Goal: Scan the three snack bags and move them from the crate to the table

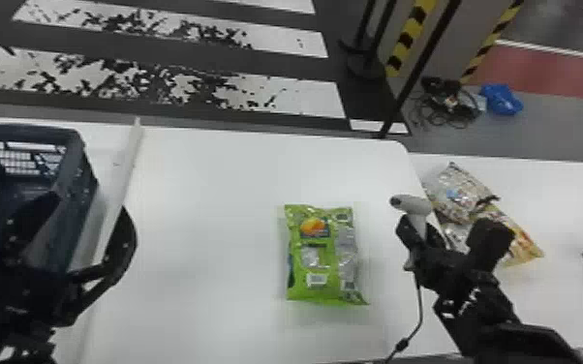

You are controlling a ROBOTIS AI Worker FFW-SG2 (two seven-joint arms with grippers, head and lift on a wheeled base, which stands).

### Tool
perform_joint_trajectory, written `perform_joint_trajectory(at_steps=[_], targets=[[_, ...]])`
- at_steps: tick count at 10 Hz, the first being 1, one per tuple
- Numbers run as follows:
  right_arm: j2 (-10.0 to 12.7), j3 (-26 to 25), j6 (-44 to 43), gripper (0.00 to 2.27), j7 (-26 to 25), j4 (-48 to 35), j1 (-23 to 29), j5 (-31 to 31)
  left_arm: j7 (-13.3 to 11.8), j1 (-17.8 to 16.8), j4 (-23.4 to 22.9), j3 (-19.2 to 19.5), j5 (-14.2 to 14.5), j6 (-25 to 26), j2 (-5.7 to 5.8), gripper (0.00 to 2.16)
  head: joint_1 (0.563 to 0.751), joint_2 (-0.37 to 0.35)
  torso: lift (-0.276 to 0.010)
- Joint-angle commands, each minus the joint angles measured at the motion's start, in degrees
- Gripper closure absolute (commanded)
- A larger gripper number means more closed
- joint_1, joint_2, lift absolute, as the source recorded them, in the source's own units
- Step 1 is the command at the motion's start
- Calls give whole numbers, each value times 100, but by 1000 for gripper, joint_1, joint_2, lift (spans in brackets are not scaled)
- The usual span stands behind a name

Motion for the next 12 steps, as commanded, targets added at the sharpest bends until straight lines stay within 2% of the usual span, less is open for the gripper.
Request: perform_joint_trajectory(at_steps=[1,3,6,7,8,9,10,12], targets=[[-106,-51,35,2243,38,576,-294,33,6,2,-30,-23,-44,23,-17,29,695,-261,-62],[-150,-51,-36,2243,197,1182,-531,227,6,11,-101,-23,-62,93,-17,29,695,-289,-62],[-150,-33,-71,2236,302,1639,-707,631,-2,2,-109,-84,-106,146,-17,29,695,-318,-62],[-176,-33,-229,2061,337,1762,-733,657,6,2,-101,-93,-115,146,-17,29,695,-326,-62],[-211,-33,-211,1484,372,1868,-777,684,6,11,-109,-102,-158,164,-17,29,695,-329,-62],[-238,-33,-229,387,434,1877,-768,675,6,11,-118,-128,-176,164,-17,29,695,-334,-62],[-238,-33,-563,-2,434,1789,-680,657,6,20,-162,-137,-185,216,-17,29,695,-339,-62],[-238,-51,-774,49,434,1006,-258,622,6,37,-189,-163,-229,216,-26,29,695,-341,-62]])
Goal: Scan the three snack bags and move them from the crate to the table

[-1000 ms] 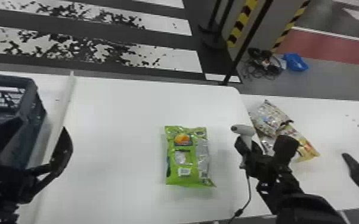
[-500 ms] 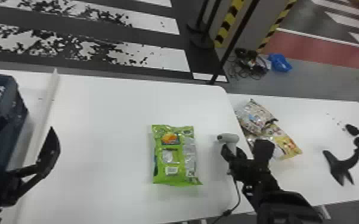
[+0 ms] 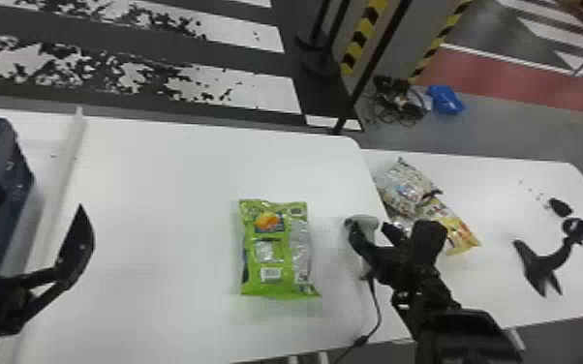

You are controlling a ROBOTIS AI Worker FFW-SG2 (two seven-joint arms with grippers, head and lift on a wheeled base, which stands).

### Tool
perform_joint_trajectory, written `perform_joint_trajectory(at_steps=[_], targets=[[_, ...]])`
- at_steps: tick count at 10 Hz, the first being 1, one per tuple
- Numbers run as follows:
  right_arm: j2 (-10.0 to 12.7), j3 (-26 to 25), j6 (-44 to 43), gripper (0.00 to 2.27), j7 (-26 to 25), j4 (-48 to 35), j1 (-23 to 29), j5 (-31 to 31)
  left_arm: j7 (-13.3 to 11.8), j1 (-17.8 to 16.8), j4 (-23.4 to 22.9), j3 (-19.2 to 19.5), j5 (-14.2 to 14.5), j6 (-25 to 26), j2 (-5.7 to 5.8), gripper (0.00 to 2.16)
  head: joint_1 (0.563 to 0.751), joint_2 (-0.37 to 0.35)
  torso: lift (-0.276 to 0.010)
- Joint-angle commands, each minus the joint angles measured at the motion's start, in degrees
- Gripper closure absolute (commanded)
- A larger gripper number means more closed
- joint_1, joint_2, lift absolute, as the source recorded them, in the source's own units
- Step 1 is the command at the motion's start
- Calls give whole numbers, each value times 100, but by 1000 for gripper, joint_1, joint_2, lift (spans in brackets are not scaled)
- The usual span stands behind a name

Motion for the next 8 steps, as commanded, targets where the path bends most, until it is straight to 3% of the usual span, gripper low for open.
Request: perform_joint_trajectory(at_steps=[1,3,4,6,8], targets=[[-4,-17,30,90,115,-823,424,-148,0,2,14,-47,-36,16,-3,29,695,-338,-62],[13,-307,1137,93,1302,-1465,521,-613,0,2,5,-56,-45,51,-3,29,695,-297,-62],[5,-307,2122,97,1565,-1649,371,-385,0,2,14,-56,-62,104,6,29,695,-282,-62],[-31,-237,3651,174,2225,-1447,-209,28,0,-25,49,-56,-124,227,15,29,695,-250,-62],[-136,-43,4196,191,2541,-823,-719,46,9,-60,119,-56,-150,297,15,29,695,-236,-62]])
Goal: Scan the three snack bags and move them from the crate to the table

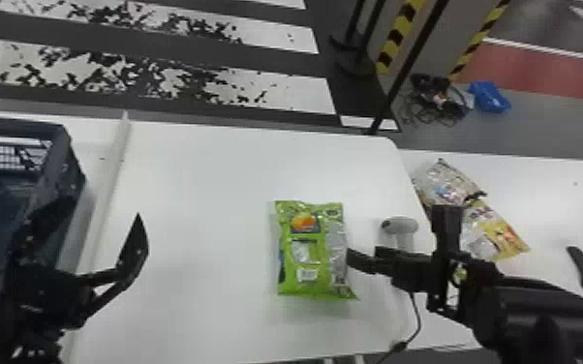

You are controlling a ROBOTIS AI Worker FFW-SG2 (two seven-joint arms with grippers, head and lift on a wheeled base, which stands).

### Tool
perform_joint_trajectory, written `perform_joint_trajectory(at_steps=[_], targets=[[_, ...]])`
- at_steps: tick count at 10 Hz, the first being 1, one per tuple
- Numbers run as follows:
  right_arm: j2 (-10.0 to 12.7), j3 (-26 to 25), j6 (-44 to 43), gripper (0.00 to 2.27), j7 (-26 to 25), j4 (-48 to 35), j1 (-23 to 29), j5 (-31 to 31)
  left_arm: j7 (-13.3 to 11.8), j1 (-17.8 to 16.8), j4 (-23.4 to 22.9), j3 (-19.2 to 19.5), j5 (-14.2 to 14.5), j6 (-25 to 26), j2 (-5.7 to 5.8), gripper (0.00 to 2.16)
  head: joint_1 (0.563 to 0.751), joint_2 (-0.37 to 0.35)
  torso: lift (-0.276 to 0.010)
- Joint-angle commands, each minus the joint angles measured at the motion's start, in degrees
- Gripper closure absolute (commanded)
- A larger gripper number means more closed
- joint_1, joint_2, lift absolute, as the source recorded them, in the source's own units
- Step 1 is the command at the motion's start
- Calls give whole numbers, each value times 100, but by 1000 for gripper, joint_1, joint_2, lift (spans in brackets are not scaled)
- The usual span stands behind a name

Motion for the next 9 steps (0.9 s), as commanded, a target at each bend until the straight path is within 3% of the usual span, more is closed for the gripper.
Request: perform_joint_trajectory(at_steps=[1,4,9], targets=[[-44,120,273,191,42,453,-339,-46,17,-24,18,9,-9,39,0,29,695,-229,-62],[-141,129,712,191,376,1138,-849,-494,35,-94,1,9,17,91,-18,29,695,-204,-62],[-211,85,1028,191,446,1279,-989,-872,87,-182,-26,9,131,109,-18,29,695,-177,-62]])
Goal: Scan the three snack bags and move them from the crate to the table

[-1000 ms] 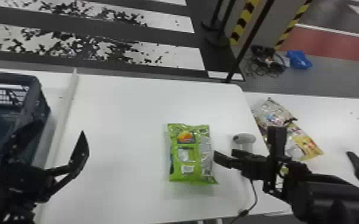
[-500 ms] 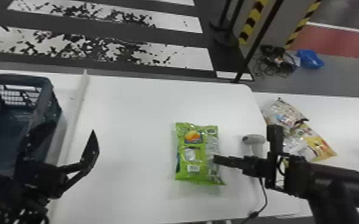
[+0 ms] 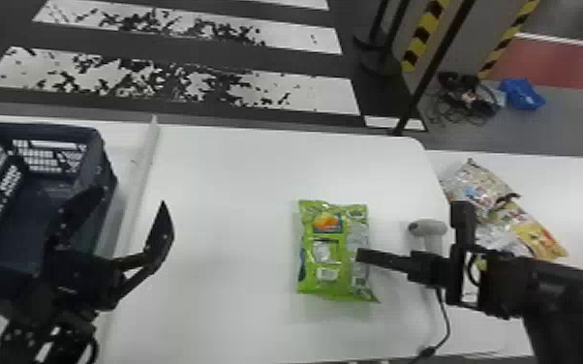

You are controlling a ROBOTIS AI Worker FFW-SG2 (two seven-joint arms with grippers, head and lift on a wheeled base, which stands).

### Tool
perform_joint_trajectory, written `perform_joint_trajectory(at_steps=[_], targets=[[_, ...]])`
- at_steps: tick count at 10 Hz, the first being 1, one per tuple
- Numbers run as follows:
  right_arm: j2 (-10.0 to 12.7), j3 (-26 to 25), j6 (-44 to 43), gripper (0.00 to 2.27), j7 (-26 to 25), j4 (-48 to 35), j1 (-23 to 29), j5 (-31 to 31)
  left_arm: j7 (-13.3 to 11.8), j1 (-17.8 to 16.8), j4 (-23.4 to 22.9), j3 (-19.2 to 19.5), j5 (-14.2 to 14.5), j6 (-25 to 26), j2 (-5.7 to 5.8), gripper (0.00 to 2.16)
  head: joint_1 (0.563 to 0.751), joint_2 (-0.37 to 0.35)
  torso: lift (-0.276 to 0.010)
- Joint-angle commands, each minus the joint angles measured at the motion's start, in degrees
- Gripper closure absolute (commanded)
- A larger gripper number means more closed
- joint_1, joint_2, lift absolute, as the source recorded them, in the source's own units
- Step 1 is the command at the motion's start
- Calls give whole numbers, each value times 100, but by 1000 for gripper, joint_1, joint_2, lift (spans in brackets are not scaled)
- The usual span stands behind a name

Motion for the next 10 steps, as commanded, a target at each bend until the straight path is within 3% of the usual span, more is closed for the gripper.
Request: perform_joint_trajectory(at_steps=[1,2,3,4,7,10], targets=[[-1,-1,17,289,52,85,-39,-5,-2,0,-9,-6,18,-1,0,29,695,-175,-62],[8,7,17,556,334,243,-119,-32,-2,0,-9,-6,18,-1,0,29,695,-175,-62],[-19,43,17,1575,518,375,-189,-23,-2,0,0,-6,18,-1,0,29,695,-165,-62],[-27,95,17,2243,509,375,-180,30,-2,0,8,-6,18,-1,0,29,695,-159,-62],[-27,-19,-264,2243,395,102,128,-14,-2,-62,167,-24,18,-18,0,29,695,-159,-62],[25,-406,-264,2243,184,-759,479,-480,7,-97,193,-59,62,-18,-9,29,695,-175,-62]])
